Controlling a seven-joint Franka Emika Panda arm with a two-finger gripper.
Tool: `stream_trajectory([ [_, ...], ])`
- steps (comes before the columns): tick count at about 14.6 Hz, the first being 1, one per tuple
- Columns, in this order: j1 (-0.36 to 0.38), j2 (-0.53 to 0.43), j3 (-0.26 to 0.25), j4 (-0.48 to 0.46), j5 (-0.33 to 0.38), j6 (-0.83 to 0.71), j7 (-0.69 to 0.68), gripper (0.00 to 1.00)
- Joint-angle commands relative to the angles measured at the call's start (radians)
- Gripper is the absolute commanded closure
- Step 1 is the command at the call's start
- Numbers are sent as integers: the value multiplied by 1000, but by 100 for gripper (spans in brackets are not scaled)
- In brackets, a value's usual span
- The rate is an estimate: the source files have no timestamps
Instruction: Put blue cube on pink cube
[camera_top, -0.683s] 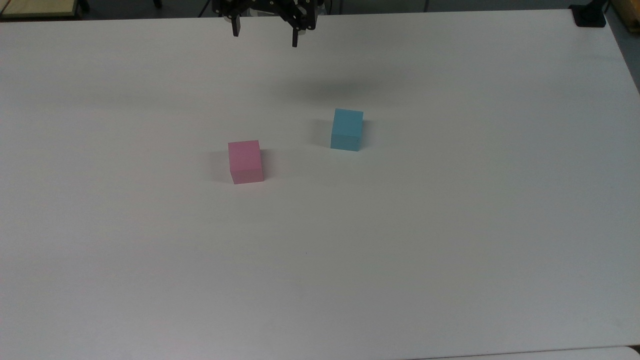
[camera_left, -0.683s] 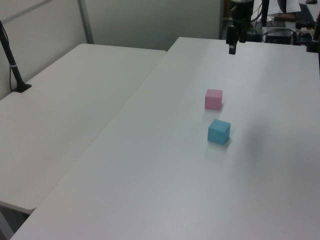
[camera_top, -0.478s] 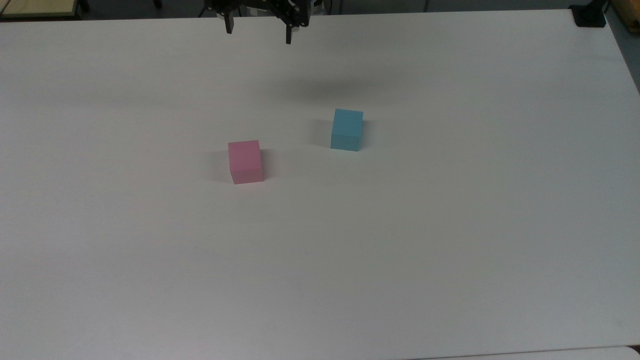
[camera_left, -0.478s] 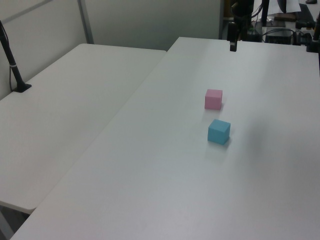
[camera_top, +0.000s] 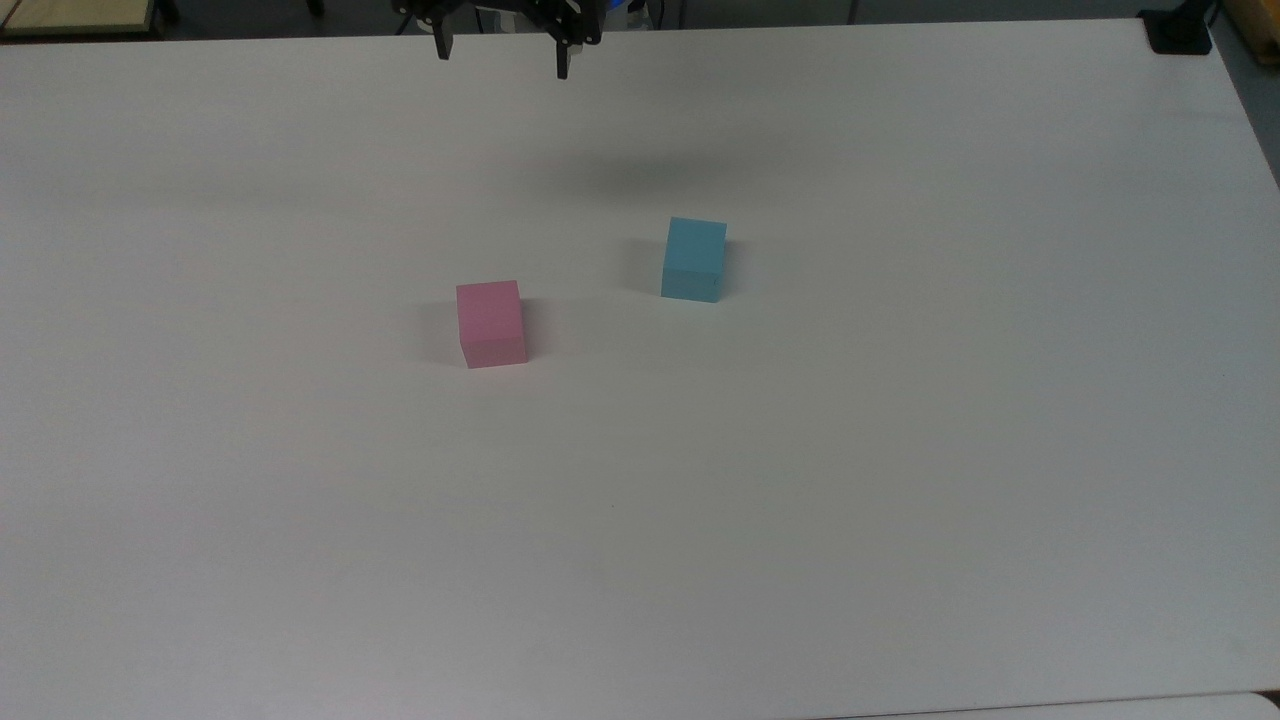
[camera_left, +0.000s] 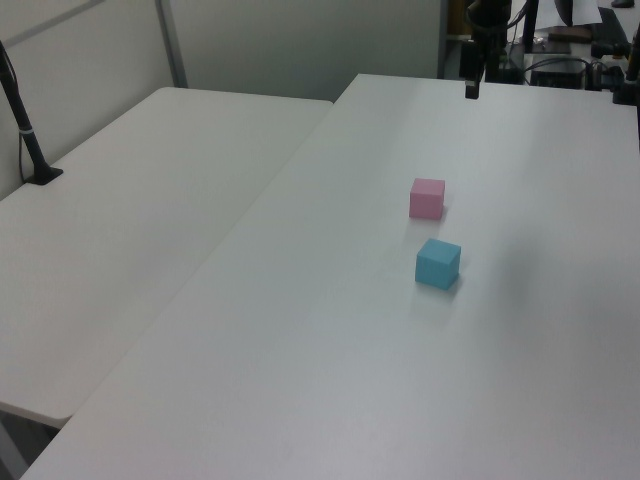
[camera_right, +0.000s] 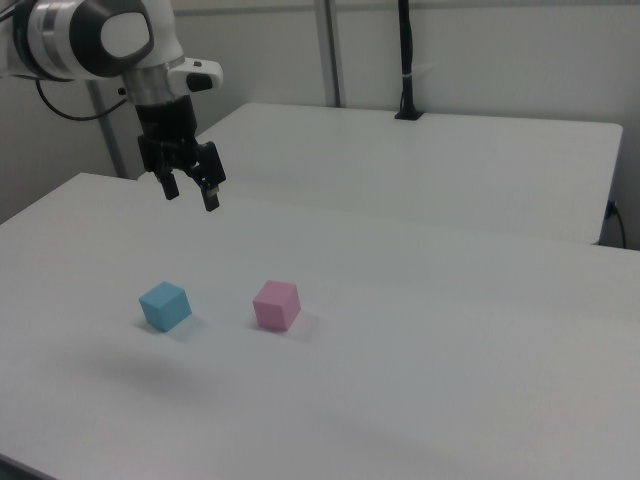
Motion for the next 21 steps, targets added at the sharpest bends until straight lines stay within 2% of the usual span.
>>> stream_trajectory([
  [1, -11, 2, 16, 11, 21, -35, -23, 0],
  [21, -5, 76, 13, 46, 15, -9, -34, 0],
])
